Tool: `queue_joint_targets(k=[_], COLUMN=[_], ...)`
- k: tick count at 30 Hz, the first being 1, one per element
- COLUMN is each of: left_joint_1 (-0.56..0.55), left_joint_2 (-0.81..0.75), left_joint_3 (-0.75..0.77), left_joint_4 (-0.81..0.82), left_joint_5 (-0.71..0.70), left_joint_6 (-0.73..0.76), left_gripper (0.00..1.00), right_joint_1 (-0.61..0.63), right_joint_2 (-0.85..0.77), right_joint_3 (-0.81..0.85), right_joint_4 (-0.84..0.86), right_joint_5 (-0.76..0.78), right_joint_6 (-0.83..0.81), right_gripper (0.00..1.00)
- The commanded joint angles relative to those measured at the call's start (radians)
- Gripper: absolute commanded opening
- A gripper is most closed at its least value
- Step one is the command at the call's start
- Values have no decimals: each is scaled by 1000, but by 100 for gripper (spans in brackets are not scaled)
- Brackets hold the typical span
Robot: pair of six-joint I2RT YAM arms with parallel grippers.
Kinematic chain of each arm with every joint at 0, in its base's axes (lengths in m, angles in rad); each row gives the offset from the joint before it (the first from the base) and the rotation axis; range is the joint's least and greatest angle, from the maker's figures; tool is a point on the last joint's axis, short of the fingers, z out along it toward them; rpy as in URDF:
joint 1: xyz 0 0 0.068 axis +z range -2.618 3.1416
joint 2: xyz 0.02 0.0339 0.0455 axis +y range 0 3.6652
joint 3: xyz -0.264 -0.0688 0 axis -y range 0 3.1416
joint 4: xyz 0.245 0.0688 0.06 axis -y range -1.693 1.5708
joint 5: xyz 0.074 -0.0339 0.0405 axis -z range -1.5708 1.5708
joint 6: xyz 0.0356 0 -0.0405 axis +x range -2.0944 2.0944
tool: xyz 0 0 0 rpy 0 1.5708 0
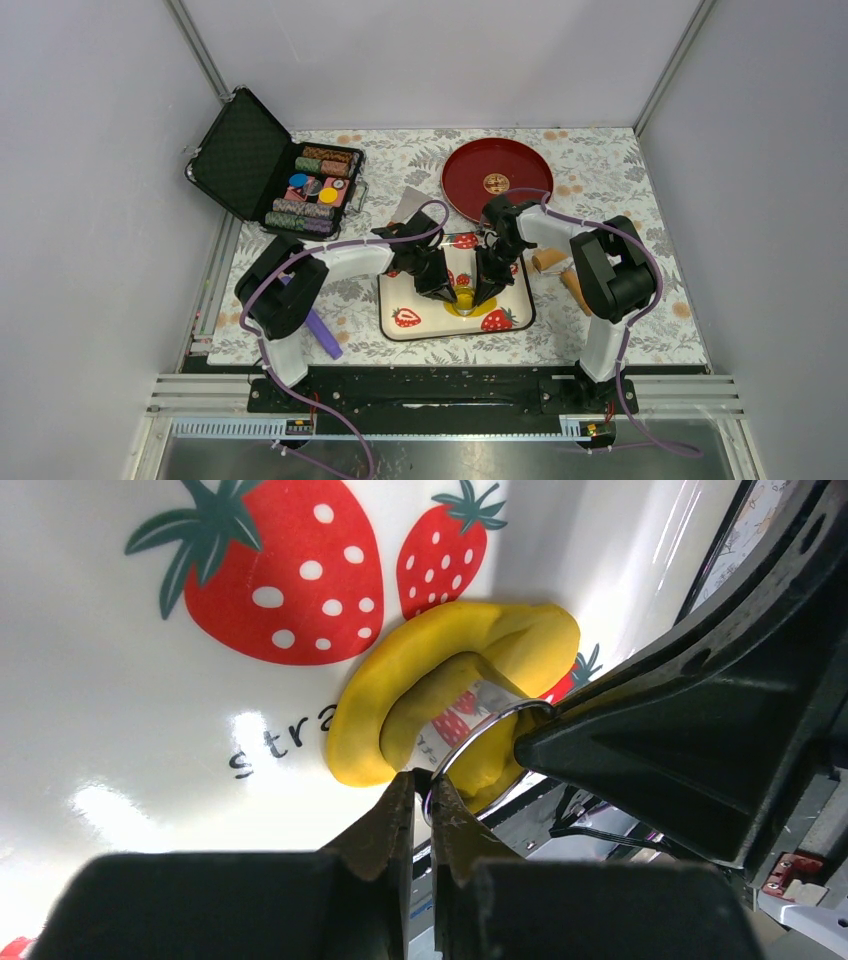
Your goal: Roll out the dumpling wrappers from the dough
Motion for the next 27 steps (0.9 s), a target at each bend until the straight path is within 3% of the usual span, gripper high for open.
queue_joint_targets(k=[1, 8, 15, 27], left_joint_1=[-29, -30, -29, -30], left_joint_2=[173, 136, 102, 94], left_joint_3=[-84, -80, -4, 90], left_joint_4=[-194, -190, -258, -285], left_joint_5=[-283, -277, -307, -251], left_joint_6=[45, 84, 146, 201], left_gripper=[0, 0, 0, 23], right_joint_1=[68, 69, 69, 68], right_joint_2=[127, 81, 80, 48], right_joint_3=[-96, -62, -17, 3], right_joint_4=[28, -8, -44, -68], right_joint_5=[286, 268, 250, 224], right_joint_6=[-46, -48, -55, -71], right_gripper=[0, 0, 9, 27])
